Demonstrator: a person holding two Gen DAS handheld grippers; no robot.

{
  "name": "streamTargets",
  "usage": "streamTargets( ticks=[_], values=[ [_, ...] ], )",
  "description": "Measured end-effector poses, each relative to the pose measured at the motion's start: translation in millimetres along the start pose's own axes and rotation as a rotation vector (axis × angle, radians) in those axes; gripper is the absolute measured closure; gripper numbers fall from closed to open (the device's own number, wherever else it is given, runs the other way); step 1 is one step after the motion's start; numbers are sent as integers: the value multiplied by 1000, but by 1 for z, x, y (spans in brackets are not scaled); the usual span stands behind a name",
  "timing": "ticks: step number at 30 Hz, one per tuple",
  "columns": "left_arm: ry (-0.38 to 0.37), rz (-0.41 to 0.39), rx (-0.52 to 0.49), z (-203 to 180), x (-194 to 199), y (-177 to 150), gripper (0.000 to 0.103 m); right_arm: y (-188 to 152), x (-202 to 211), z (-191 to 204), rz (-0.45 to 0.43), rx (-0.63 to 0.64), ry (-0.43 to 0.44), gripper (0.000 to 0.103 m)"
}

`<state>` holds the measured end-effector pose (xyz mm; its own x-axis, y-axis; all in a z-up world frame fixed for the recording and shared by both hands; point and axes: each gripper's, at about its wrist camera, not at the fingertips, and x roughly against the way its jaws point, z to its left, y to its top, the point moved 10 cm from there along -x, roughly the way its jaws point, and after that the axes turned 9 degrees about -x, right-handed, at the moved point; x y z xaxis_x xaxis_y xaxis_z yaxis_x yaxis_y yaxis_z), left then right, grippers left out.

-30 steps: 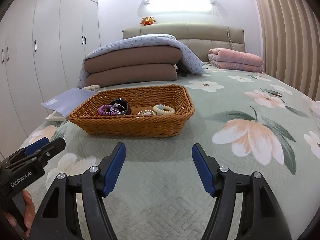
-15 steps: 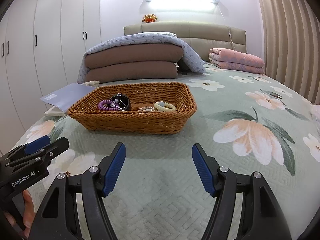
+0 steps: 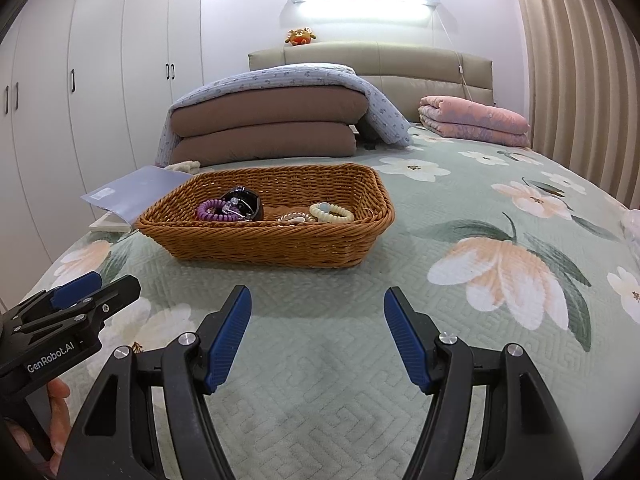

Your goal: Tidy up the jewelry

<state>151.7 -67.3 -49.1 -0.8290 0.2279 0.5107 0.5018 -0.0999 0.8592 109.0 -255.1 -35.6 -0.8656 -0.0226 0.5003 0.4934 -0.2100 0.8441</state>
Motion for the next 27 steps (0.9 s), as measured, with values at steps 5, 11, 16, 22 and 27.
streamTargets(
  ticks=[5, 11, 16, 22, 27],
  values=[
    [8, -1, -3, 1, 1, 0, 33, 0, 0, 0, 0, 0, 1, 31],
    [8, 0, -8, 0, 2, 0, 33, 0, 0, 0, 0, 0, 0, 31],
    [12, 3, -14, -1, 1, 0, 33, 0, 0, 0, 0, -1, 1, 31],
    [11, 8, -14, -1, 0, -1, 33, 0, 0, 0, 0, 0, 1, 31],
    [10, 10, -15, -1, 0, -1, 33, 0, 0, 1, 1, -1, 1, 31]
  ],
)
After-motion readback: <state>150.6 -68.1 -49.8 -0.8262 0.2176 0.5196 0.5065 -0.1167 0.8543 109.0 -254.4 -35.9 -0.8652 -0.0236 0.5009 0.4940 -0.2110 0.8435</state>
